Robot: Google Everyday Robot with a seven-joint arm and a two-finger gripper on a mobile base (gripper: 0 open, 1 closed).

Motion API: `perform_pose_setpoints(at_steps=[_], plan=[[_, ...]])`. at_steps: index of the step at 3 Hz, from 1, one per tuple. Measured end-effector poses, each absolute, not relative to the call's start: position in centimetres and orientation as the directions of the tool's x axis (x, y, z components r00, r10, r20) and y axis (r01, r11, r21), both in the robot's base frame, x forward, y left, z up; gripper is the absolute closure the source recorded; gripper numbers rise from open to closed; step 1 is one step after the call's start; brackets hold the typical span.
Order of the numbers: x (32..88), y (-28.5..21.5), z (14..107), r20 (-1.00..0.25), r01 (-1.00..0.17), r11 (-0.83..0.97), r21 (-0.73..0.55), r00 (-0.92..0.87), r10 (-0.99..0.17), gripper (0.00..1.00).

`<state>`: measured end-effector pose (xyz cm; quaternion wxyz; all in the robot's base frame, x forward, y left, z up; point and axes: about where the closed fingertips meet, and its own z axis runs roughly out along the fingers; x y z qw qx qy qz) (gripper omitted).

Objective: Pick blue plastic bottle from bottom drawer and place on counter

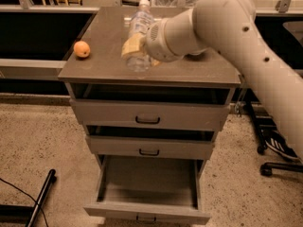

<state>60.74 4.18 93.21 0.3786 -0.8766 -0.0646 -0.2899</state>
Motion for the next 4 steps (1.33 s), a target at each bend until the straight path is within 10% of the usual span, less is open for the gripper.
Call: perform_pose_setpoints(at_steps=[3,4], plan=[[66.5,-0.8,87.8,0.363,0.132,-0.832,-0.54,0.928,-0.089,1.0],[67.0,-1.7,87.1,0.355,0.104,-0.878,-0.467,0.932,-0.078,0.82]])
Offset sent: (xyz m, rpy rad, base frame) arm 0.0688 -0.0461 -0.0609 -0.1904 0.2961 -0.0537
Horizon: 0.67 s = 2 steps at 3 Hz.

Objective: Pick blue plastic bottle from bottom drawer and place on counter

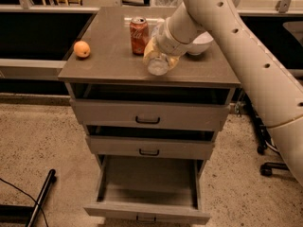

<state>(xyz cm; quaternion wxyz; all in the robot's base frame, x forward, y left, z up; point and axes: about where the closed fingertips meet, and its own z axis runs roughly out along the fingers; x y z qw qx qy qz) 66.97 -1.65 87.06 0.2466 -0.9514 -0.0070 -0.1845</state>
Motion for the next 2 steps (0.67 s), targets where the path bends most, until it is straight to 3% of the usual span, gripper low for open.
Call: perform_pose_setpoints(at_steps=[2], plan=[[69.4,-1.1,84.7,0.41,0.126,-0.901,-0.415,0.91,-0.062,0.37]])
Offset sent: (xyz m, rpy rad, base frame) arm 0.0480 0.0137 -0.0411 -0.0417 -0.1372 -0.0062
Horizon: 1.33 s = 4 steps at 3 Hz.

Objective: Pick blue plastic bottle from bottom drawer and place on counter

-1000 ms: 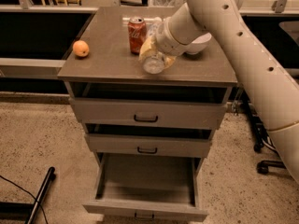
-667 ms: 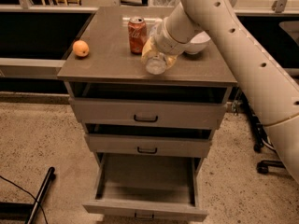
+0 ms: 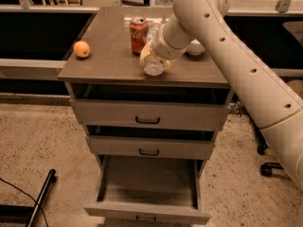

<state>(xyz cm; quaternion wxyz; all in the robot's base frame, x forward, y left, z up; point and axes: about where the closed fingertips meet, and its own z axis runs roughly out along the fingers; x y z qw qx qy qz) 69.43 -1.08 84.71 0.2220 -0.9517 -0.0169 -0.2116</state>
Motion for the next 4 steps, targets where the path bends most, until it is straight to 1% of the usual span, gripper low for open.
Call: perform_pose_setpoints(at_steps=[1,2,4], plan=[[70.35,-0.55,82.76,0.425,0.131,-0.901,-0.413,0.903,-0.064,0.13],[70.35,-0.55,82.83,0.425,0.131,-0.901,-0.413,0.903,-0.064,0.0],[70.27,-1.03,83.55,0.421,0.123,-0.895,-0.428,0.904,-0.078,0.0]])
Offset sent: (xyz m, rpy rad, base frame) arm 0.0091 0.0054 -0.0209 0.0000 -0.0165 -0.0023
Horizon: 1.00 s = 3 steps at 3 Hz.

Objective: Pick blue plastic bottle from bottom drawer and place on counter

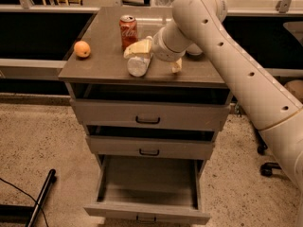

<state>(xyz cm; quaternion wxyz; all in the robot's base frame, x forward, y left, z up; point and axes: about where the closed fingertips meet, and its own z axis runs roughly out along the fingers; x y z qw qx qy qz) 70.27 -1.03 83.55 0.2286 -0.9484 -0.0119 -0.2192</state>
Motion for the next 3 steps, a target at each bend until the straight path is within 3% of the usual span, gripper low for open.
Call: perform_pose_setpoints(at_steps=[2,3], plan=[[69.1,-6.8,94.5,0.492,0.031,-0.863,-0.503,0.832,-0.257,0.0],[69.1,-6.8,94.5,0.492,0.031,-0.863,-0.503,0.832,-0.257,0.0]])
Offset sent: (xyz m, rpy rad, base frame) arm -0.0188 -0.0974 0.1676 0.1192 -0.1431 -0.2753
